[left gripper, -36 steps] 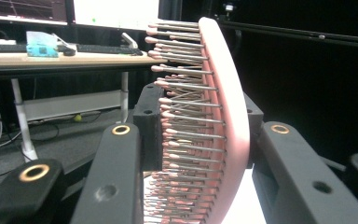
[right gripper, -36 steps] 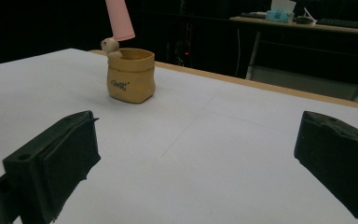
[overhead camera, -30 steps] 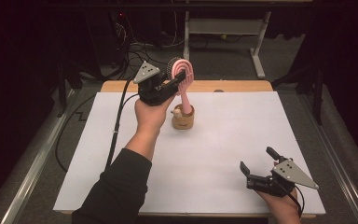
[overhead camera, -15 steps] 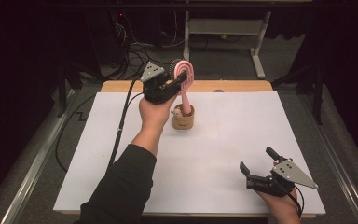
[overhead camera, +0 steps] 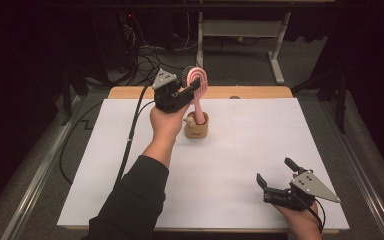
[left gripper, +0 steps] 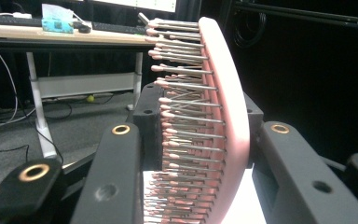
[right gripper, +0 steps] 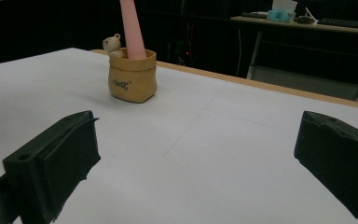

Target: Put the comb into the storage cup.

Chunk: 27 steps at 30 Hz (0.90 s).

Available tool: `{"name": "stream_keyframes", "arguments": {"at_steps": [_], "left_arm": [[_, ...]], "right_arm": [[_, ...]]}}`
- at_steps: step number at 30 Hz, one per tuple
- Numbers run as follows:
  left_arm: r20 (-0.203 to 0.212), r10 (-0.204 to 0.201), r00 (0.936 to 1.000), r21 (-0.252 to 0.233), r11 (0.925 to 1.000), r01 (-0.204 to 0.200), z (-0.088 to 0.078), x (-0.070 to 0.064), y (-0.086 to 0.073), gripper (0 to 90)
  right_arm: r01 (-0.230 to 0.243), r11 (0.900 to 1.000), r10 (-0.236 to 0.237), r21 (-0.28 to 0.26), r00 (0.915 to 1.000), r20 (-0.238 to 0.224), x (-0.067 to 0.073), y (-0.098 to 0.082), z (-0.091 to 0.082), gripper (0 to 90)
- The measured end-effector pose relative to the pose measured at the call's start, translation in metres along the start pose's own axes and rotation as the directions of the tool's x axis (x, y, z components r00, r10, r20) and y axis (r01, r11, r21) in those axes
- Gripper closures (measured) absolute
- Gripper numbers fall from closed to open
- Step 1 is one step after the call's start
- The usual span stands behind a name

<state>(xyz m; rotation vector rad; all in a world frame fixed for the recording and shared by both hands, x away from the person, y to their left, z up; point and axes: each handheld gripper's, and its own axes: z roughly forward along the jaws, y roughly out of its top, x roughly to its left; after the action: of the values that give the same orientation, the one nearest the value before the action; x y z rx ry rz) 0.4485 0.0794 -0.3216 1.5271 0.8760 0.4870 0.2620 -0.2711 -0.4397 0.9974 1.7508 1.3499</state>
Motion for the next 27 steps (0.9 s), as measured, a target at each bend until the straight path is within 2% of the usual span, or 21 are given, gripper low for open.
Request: {"name": "stream_keyframes", "arguments": {"at_steps": [12,18,27], "left_arm": [[0.0,0.003,1.0,0.009,1.0,-0.003,0.005,-0.002,-0.005,63.4],[-0.011,0.022,0.9997,0.021,0.9995,-0.022,0.008,-0.003,-0.008,63.3],[-0.025,-0.005,0.9997,0.024,0.9997,0.006,0.009,0.002,-0.015,63.3]], "right_arm": [[0.001,1.0,-0.001,0.002,1.0,0.004,0.0,0.0,0.0,0.4],[0.0,1.0,0.0,0.002,1.0,0.003,0.0,0.0,0.0,0.4],[-0.002,1.0,0.002,0.003,1.0,0.004,0.0,0.0,-0.001,0.4]]}}
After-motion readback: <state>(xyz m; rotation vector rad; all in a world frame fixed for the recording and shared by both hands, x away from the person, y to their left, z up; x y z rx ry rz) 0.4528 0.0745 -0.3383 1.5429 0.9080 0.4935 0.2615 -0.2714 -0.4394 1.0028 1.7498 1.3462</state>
